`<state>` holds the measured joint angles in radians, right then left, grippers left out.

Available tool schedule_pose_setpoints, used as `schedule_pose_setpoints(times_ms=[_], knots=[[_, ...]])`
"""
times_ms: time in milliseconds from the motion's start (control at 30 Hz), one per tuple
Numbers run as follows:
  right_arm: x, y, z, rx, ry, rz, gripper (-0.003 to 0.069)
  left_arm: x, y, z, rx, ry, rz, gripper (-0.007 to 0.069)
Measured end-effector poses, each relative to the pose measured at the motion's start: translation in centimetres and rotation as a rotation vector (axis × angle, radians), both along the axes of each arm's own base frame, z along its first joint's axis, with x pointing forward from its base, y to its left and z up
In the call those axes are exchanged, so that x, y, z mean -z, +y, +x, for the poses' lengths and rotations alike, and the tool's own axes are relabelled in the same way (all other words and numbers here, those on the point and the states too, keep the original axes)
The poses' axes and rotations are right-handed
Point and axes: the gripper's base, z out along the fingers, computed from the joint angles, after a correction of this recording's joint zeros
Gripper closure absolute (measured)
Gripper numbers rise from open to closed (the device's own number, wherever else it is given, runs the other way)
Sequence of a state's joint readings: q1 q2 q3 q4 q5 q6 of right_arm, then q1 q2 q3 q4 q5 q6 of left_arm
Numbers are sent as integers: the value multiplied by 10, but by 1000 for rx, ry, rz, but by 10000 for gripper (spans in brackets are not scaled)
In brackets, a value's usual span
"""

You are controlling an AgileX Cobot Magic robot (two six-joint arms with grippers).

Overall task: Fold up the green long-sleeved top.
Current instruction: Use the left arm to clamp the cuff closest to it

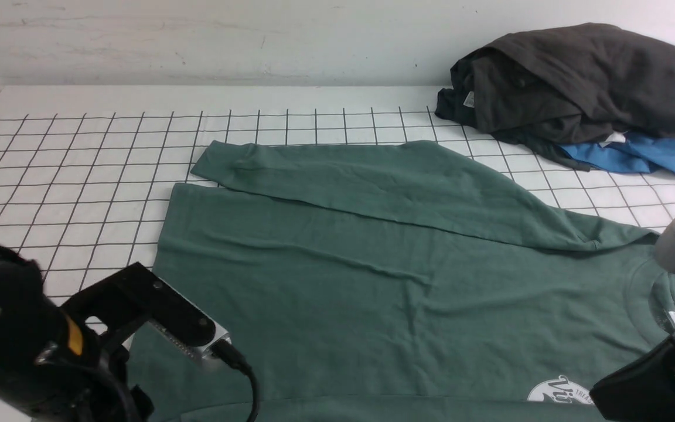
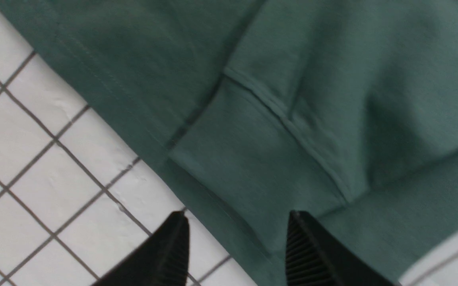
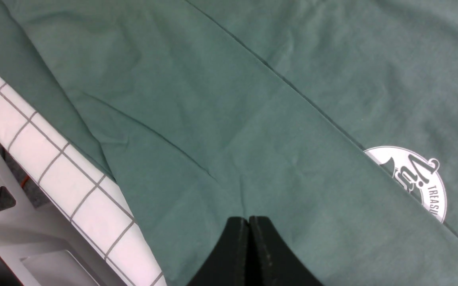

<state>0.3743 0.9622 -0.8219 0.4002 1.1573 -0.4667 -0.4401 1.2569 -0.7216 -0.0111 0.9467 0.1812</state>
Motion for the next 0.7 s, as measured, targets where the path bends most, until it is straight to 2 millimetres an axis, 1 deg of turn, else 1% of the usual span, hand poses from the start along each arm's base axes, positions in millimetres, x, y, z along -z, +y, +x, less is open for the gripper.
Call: schedule_pose_setpoints(times_ms=[33,67,233,267,300,333,433,467,500,533,567,600,633,700], knots=[[0,0,0,0,-2,1,674,13,-3,9,-16,26,20,235],[0,0,0,0,-3,1,674,20,-5,13,-17,38,31,221],[0,0,1,4,-12,4,674,58,-13,31,-25,106,63,200],[0,0,1,4,-12,4,674,58,-13,31,-25,104,62,200],[0,0,1,4,-12,4,674,67,-15,34,-25,122,71,198],[0,0,1,4,-12,4,674,70,-16,35,-25,127,72,198],[0,0,1,4,-13,3,674,72,-17,36,-30,136,71,212],[0,0,1,4,-13,3,674,72,-17,36,-36,139,64,246],[0,0,1,4,-13,3,674,72,-17,36,-36,140,63,250],[0,0,1,4,-13,3,674,72,-18,36,-39,142,61,295],[0,0,1,4,-13,3,674,72,-18,36,-40,143,60,301],[0,0,1,4,-13,3,674,71,-18,35,-41,141,58,348],[0,0,1,4,-13,3,674,71,-18,35,-42,140,56,379],[-1,0,1,5,-14,3,674,70,-18,35,-42,137,55,410]])
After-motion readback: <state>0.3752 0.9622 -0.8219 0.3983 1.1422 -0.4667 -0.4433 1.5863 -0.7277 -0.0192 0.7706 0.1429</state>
